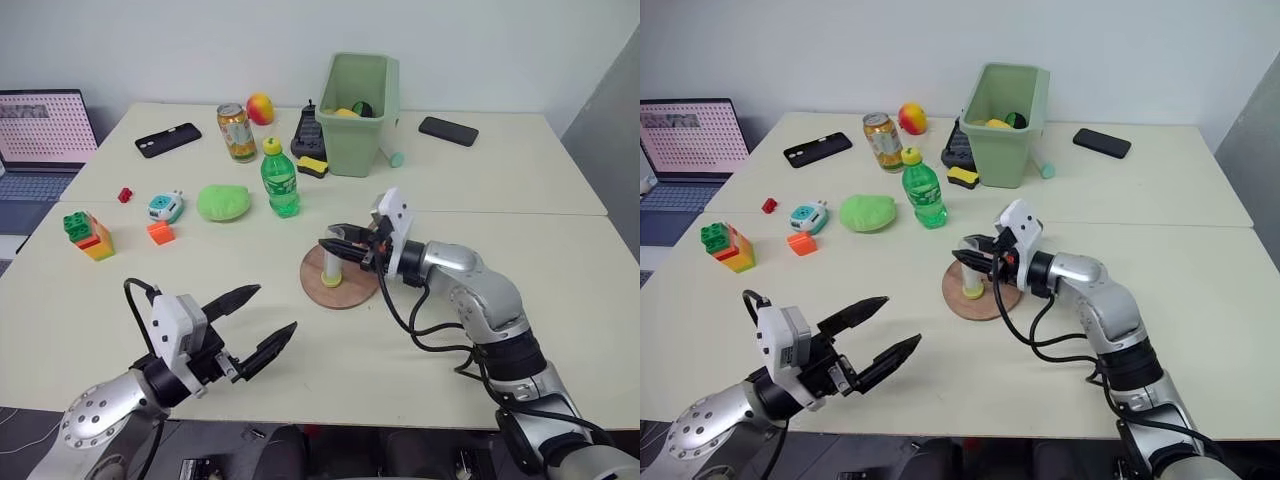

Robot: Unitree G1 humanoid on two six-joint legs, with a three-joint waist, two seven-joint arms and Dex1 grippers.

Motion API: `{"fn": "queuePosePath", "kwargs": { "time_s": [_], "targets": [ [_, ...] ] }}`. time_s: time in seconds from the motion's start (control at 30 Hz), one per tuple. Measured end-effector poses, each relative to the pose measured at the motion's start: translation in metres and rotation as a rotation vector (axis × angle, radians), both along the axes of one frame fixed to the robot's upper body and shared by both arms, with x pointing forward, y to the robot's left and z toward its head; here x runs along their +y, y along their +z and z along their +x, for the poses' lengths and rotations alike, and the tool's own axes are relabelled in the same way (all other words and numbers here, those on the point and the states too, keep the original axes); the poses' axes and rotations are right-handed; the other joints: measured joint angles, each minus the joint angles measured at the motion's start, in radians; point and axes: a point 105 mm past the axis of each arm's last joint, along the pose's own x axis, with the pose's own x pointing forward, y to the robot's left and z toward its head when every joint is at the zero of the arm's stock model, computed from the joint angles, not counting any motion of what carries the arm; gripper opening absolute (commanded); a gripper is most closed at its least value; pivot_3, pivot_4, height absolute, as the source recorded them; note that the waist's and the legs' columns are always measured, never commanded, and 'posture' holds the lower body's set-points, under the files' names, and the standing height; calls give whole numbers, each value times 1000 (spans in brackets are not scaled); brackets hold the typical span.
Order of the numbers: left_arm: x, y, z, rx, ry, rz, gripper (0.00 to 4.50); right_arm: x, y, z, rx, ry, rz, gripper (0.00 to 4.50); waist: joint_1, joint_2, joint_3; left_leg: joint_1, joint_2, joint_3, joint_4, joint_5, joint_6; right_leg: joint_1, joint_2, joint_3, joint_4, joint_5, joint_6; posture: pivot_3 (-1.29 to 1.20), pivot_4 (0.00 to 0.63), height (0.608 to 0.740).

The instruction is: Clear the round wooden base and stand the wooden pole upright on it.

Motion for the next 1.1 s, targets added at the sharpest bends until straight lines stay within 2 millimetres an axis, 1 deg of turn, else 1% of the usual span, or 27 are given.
{"fn": "queuePosePath", "kwargs": {
  "time_s": [0.03, 0.07, 0.13, 0.17, 0.23, 0.27, 0.3, 0.33, 0.37, 0.4, 0.47, 0.53, 0.6, 0.7, 0.77, 0.83, 0.9, 0.97, 1.07, 1.1],
  "targets": [
    [-1, 3, 2, -13, -4, 1, 4500, -3, 15, 2, -11, 1, 46, 1196, 0, 0, 0, 0, 0, 0, 0, 0, 0, 0, 0, 0, 0, 0, 0, 0, 150, 740],
    [-2, 5, 3, -14, -12, -5, 4500, -9, 38, 5, -42, -6, 93, 1196, 0, 1, 1, 0, 0, 0, 0, 0, 0, 0, 0, 0, 0, 0, 0, 0, 150, 740],
    [-5, 11, 5, -32, -35, -7, 4500, -28, 80, 15, -113, -62, 152, 1196, 3, 2, 4, -1, -1, 0, 1, 0, 0, -1, 0, -1, 1, 0, 0, 0, 150, 740],
    [-7, 16, 8, -34, -54, -11, 4500, -45, 108, 26, -174, -130, 162, 1196, 5, 2, 5, -1, -2, 0, 1, 0, 0, 0, 0, -1, 1, 0, 0, 0, 150, 740],
    [-15, 28, 13, -61, -87, -32, 4500, -85, 143, 49, -271, -322, 139, 1196, 11, 1, 4, -1, -3, -1, 1, 0, 0, 1, 0, -2, -1, 0, 0, 0, 150, 740],
    [-19, 34, 15, -72, -104, -44, 4500, -108, 155, 60, -308, -433, 128, 1196, 11, -1, 3, -1, -3, 0, 0, 0, 0, 1, 0, -1, -2, 0, 0, 0, 150, 740],
    [-23, 39, 18, -78, -124, -54, 4500, -127, 157, 72, -324, -526, 98, 1196, 10, -2, 2, -1, -3, 1, 0, 0, 0, 1, 0, 0, -2, 0, 0, 0, 150, 740],
    [-27, 45, 20, -87, -141, -63, 4500, -144, 153, 83, -319, -613, 63, 1196, 7, -2, 2, -1, -2, 2, 0, 0, 0, 1, 0, 1, -2, 0, 0, 0, 150, 740],
    [-31, 51, 22, -100, -158, -67, 4500, -161, 143, 95, -294, -690, 25, 1196, 4, -2, 3, -1, -2, 4, 0, 0, 0, 0, 0, 2, -2, 0, 0, 0, 150, 740],
    [-34, 54, 24, -101, -170, -66, 4500, -169, 135, 102, -269, -729, 7, 1196, 1, -2, 3, -1, -2, 5, 0, 0, 0, -1, -1, 3, -2, 0, 0, 0, 150, 740],
    [-46, 66, 28, -126, -221, -60, 4500, -187, 105, 121, -167, -810, -43, 1196, -7, -2, 3, -1, -2, 6, -1, 0, 0, -2, -1, 4, -1, 0, 0, 0, 150, 740],
    [-53, 72, 32, -133, -246, -43, 4500, -196, 87, 129, -116, -847, -65, 1196, -15, -1, 4, -1, -2, 7, -1, 0, 0, -2, 0, 4, -1, 0, 0, 0, 150, 740],
    [-57, 80, 44, -135, -242, -36, 4500, -200, 70, 136, -72, -871, -90, 1196, -21, -1, 4, -1, -2, 7, -1, 0, 0, -3, 1, 4, -1, 0, 0, 0, 150, 740],
    [-56, 87, 56, -138, -221, -35, 4500, -194, 51, 140, -33, -859, -104, 1196, -29, -1, 4, -1, 0, 7, -1, 1, -1, -3, 1, 5, -1, 0, 0, 0, 150, 740],
    [-55, 85, 60, -120, -219, -33, 4500, -192, 37, 141, -12, -857, -118, 1196, -29, -1, 4, -2, 0, 8, -1, 2, -3, -3, 1, 5, -1, 0, 0, 0, 150, 740],
    [-56, 84, 61, -112, -225, -30, 4500, -190, 29, 142, -6, -864, -116, 1196, -26, -1, 4, -2, 0, 7, -1, 2, -4, -3, 0, 5, -1, 0, 0, 0, 150, 740],
    [-57, 82, 60, -108, -232, -26, 4500, -188, 27, 143, -25, -872, -117, 1889, -26, -1, 4, -2, 0, 7, -1, 2, -4, -3, 0, 5, -1, 0, 0, 0, 150, 740],
    [-60, 80, 58, -101, -258, -20, 4500, -188, 25, 143, -34, -877, -124, 2253, -25, -1, 4, -2, 0, 7, 0, 2, -4, -3, 0, 5, -1, 0, 0, 0, 150, 740],
    [-63, 82, 57, -105, -290, -21, 4500, -187, 19, 143, -26, -880, -132, 3086, -25, -1, 4, -2, 0, 7, 0, 2, -4, -3, 0, 5, 0, 0, 0, 0, 150, 740],
    [-62, 83, 58, -103, -295, -22, 4500, -188, 17, 143, -20, -881, -134, 3278, -25, -1, 4, -2, 0, 7, 0, 2, -4, -3, 0, 5, 0, 0, 0, 0, 150, 740]
  ]
}}
